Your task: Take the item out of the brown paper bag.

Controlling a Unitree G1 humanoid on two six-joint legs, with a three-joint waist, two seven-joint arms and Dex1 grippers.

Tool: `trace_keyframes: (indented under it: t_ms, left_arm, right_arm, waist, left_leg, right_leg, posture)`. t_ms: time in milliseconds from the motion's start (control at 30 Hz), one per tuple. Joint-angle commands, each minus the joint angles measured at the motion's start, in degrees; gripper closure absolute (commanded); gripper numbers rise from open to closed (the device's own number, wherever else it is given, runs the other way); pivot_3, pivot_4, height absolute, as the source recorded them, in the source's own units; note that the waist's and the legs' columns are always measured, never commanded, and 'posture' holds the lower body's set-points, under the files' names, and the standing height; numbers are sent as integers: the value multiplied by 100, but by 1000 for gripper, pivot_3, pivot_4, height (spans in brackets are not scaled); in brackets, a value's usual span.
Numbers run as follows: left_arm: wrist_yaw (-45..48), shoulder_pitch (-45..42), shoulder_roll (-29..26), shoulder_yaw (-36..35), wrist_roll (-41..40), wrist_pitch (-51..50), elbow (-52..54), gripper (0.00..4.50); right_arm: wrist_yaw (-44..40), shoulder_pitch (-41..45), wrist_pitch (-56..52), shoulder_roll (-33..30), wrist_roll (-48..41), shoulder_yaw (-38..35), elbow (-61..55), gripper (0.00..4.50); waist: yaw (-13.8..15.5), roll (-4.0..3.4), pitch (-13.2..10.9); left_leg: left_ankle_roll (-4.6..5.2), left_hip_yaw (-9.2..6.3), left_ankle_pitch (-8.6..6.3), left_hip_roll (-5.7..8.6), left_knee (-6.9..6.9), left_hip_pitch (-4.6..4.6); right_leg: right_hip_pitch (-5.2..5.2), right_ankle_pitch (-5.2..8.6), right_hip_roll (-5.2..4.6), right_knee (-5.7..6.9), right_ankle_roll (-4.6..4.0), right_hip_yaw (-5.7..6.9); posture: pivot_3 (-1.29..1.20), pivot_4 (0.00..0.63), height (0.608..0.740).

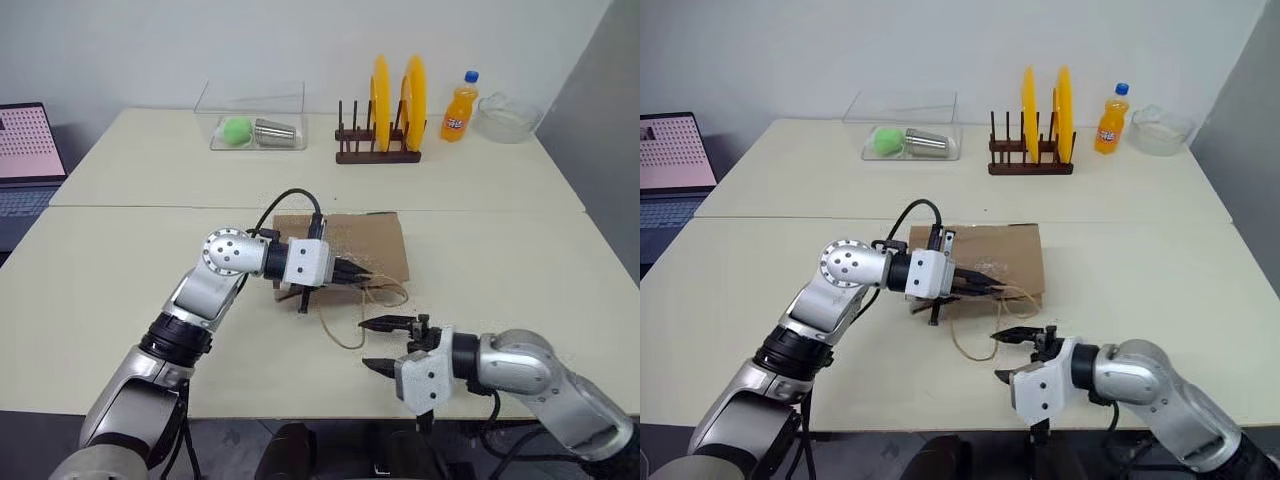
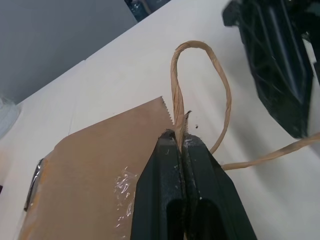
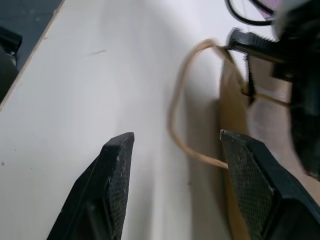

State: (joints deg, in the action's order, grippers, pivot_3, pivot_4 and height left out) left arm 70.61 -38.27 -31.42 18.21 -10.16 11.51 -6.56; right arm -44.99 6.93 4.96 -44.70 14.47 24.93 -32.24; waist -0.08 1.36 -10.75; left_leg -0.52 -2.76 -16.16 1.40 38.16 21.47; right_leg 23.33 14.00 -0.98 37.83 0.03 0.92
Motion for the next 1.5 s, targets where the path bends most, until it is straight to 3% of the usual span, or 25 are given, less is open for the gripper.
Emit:
trace_keyframes:
  t_ms: [33,167,200,267,467,500,1300,1433,1500]
  left_arm:
    - [-10,-139,18,-156,-24,3,104,4478]
    - [-14,-131,-5,-183,-13,-16,128,4478]
    - [-17,-129,-11,-189,-15,-27,141,4495]
    - [-25,-130,-22,-199,-20,-61,174,4500]
    - [-83,-245,-28,-268,-34,-269,218,4500]
    - [-125,-290,-5,-303,-69,-395,222,4500]
    - [-676,-1518,221,-966,-507,-2506,26,4500]
    - [-438,-1597,113,-1037,-636,-2550,2,4500]
    - [-285,-1588,65,-1071,-767,-2639,13,4500]
  right_arm:
    - [84,249,347,218,305,70,225,1605]
    - [211,493,448,566,619,134,573,1605]
    - [256,542,458,669,705,155,641,1790]
    - [259,608,445,831,793,199,761,2209]
    - [99,565,556,939,961,283,965,4369]
    - [49,525,562,922,985,316,971,4477]
    - [-727,161,387,682,1334,673,1074,4477]
    - [-904,126,108,687,917,456,814,4477]
    - [-872,110,88,753,617,318,689,4099]
  waist:
    - [1,0,0]
    - [-1,0,0]
    - [-1,0,0]
    - [-2,0,0]
    - [-2,0,0]
    - [-2,0,0]
    - [-5,1,3]
    - [-4,1,3]
    - [-4,0,3]
  left_leg:
    - [0,1,0,0,1,0]
    - [0,2,0,1,1,-5]
    - [0,0,0,0,1,-6]
    - [0,2,0,0,1,-6]
    - [1,3,0,1,2,-5]
    - [1,2,0,1,3,-5]
    - [-2,1,1,1,8,-10]
    - [-4,1,2,1,8,-10]
    - [-6,1,3,1,8,-9]
  right_leg:
    - [0,0,0,1,0,-2]
    - [0,0,0,10,-1,-4]
    - [0,0,1,11,-1,-3]
    - [1,0,1,12,-1,-5]
    - [1,-1,0,12,-2,-6]
    - [1,-1,0,13,-2,-6]
    - [-2,0,1,17,-1,-6]
    - [-2,0,1,17,-1,-7]
    - [-2,0,1,16,-2,-7]
  posture:
    - [0,150,740]
    - [0,150,740]
    - [0,150,740]
    - [0,150,740]
    - [0,150,740]
    - [0,150,740]
    - [0,150,740]
    - [0,150,740]
    - [0,150,740]
